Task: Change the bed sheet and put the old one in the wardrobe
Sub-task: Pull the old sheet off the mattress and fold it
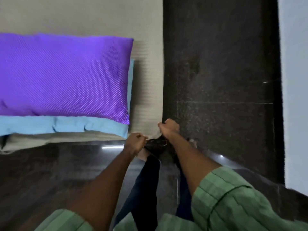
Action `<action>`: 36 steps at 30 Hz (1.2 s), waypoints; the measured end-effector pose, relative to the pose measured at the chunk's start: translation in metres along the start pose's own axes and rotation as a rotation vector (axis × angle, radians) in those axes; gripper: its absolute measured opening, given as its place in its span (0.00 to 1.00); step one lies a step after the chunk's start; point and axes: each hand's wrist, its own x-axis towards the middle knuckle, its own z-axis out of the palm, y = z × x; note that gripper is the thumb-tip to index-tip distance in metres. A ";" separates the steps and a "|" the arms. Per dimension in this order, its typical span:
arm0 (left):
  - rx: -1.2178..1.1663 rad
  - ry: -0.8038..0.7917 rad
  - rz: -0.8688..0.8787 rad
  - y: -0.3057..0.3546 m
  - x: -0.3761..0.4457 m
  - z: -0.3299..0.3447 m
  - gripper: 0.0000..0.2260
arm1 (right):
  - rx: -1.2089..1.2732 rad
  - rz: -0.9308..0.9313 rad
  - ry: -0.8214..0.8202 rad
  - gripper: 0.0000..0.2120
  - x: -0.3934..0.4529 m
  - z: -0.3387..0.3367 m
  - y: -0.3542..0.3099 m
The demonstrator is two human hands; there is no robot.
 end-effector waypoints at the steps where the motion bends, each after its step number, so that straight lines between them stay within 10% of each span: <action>1: -0.018 0.016 -0.041 -0.011 0.011 0.007 0.18 | -0.038 0.004 -0.041 0.28 0.015 0.013 0.002; 10: -0.489 0.078 -0.405 -0.046 0.077 0.047 0.05 | -0.119 -0.165 -0.127 0.16 0.098 0.054 0.000; 18: -1.279 0.272 -0.611 0.015 0.097 0.093 0.26 | 0.535 -0.266 -0.632 0.15 0.066 -0.007 0.007; 22: -1.437 0.301 -0.709 -0.032 0.144 0.107 0.18 | 0.602 -0.177 -0.652 0.14 0.056 -0.010 -0.010; 27: -1.938 0.436 -0.495 0.027 0.088 0.059 0.15 | 0.604 0.064 -0.267 0.13 0.054 0.009 -0.002; 32: -2.069 0.291 -0.253 0.046 0.075 0.037 0.09 | 0.790 0.237 -0.404 0.10 0.049 0.020 -0.033; 36: -1.943 0.268 -0.372 0.026 0.068 0.051 0.13 | 0.821 0.208 -0.438 0.26 0.082 0.062 -0.053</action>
